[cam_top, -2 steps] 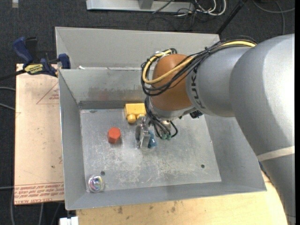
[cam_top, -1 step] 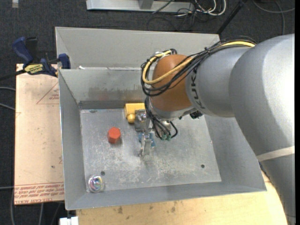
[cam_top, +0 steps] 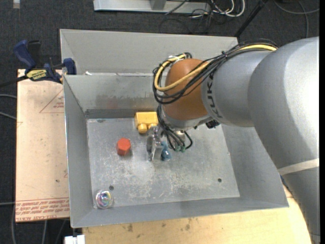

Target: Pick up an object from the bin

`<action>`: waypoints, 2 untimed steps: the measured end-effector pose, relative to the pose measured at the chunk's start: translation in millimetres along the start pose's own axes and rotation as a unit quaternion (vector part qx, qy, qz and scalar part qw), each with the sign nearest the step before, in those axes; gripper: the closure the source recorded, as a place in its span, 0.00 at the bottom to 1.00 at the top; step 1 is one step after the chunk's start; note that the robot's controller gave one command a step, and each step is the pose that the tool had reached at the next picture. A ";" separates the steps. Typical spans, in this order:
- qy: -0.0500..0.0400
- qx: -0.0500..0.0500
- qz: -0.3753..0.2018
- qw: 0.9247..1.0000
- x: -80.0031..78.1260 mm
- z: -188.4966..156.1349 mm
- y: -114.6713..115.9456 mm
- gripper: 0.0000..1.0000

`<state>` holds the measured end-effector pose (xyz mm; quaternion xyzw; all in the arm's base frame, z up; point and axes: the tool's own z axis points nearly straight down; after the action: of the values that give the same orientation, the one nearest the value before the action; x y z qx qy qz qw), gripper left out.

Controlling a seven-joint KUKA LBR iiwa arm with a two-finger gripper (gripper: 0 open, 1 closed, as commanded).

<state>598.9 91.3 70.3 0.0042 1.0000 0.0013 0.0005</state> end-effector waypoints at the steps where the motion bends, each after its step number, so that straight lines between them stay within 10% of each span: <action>1: 0.001 0.000 0.000 1.000 0.8 0.3 0.2 0.00; 2: -0.005 -0.001 0.003 1.000 -8.6 -69.9 17.5 0.00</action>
Offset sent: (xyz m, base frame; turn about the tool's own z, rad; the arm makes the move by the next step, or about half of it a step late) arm 0.0000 0.0000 0.0000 0.0000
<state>607.7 108.5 140.3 0.0073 1.0000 0.0022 0.0051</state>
